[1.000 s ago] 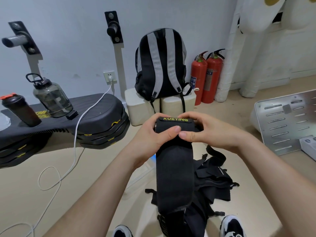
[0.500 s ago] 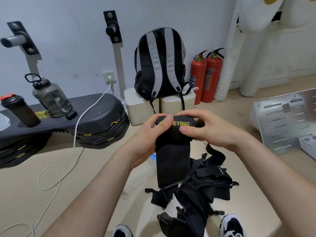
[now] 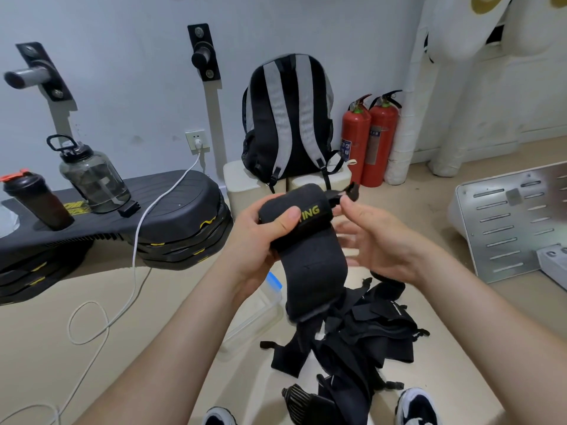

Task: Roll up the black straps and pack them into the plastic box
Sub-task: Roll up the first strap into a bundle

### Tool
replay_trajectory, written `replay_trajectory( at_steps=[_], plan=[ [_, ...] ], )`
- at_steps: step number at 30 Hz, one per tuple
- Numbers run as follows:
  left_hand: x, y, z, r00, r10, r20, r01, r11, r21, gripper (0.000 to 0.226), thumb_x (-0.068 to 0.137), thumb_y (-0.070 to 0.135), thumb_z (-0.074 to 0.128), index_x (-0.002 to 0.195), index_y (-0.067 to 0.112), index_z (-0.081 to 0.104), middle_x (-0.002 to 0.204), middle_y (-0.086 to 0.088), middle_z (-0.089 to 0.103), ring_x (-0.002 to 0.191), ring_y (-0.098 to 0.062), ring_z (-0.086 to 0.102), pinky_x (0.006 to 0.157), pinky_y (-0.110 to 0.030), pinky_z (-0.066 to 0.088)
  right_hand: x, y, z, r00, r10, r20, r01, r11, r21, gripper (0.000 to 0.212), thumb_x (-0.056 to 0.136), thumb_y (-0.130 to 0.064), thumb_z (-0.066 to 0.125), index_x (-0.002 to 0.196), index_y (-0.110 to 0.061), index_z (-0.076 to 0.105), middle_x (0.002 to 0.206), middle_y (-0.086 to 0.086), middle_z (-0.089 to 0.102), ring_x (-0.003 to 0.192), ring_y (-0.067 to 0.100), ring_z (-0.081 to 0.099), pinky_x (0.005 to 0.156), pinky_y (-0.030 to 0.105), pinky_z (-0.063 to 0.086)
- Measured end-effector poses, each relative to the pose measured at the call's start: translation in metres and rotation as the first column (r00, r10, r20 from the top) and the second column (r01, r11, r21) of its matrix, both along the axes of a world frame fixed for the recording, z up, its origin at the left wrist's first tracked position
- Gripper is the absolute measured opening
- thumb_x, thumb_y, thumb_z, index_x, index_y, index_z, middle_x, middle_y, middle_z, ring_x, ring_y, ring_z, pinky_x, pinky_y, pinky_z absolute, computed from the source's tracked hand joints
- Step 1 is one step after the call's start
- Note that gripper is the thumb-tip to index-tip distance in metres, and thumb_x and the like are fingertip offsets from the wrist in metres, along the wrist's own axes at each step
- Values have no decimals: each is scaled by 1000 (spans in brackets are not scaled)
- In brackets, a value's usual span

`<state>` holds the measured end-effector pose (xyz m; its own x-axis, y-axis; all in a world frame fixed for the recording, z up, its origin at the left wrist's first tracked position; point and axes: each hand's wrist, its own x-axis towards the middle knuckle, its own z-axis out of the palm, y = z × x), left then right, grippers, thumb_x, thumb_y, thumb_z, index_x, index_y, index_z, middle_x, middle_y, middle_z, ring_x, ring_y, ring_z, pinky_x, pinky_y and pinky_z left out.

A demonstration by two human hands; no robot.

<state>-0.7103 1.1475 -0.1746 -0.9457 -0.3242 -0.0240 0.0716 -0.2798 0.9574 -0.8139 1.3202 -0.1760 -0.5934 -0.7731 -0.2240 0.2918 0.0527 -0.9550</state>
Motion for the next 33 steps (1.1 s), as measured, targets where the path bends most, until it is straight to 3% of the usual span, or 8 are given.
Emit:
replay_trajectory(
  at_steps=[2,4,11,19,24,28,30,33],
  plan=[
    [-1,1,0,998,28,-58,-28,1000,14,42,76,15,72,117,9,66,102,-10,70,91,-23,69,77,-36,58,9,-4,-4,979,149,137,-146,989,-36,50,84,-55,55,116,-20,69,105,1,75,108,22,68,91,40,54],
    [-1,1,0,993,70,-93,-71,997,-8,40,75,12,72,114,11,66,100,-9,71,91,-23,69,78,-37,59,14,-9,-8,963,218,158,-205,974,-95,38,90,-36,59,116,-10,67,111,10,73,103,22,71,85,34,57],
    [2,-3,-5,979,176,-107,-203,913,-354,48,68,15,79,113,25,63,105,1,72,98,-18,69,90,-45,58,16,-20,-10,996,72,-44,-73,997,-23,7,91,-8,65,94,-8,71,92,11,75,82,19,72,71,28,57],
    [0,-3,-10,970,154,-188,-233,803,-549,58,77,-8,74,110,36,58,105,7,67,96,-15,66,89,-42,57,25,-23,-9,996,27,-82,-30,999,-43,8,94,-3,62,94,-4,70,81,7,74,75,15,71,67,24,55],
    [-3,-1,-14,964,129,-234,-249,751,-611,55,75,-1,70,111,39,58,111,8,62,106,-14,62,95,-39,53,25,-23,-8,996,-9,-93,5,999,-44,9,94,-5,62,97,2,68,82,12,71,75,22,69,72,37,59],
    [-3,0,-14,954,57,-294,-261,641,-722,54,77,-1,66,115,37,59,122,1,54,117,-7,52,100,-17,40,29,-23,-7,998,-47,-47,44,997,-63,23,94,-17,64,101,5,66,78,14,67,67,22,66,65,34,56],
    [0,0,-7,969,2,-248,-180,695,-696,47,79,5,59,120,27,63,128,-3,53,122,-7,50,101,-16,38,28,-22,-6,997,-80,-12,78,993,-88,24,94,-19,63,99,4,67,79,14,68,66,20,66,62,31,57],
    [0,1,1,985,18,-174,-103,865,-491,32,91,26,50,109,25,75,133,7,56,127,-12,51,107,-33,42,27,-23,-4,991,-128,27,130,986,-107,20,93,-20,64,96,-1,69,81,13,71,69,20,67,63,29,57]
  ],
)
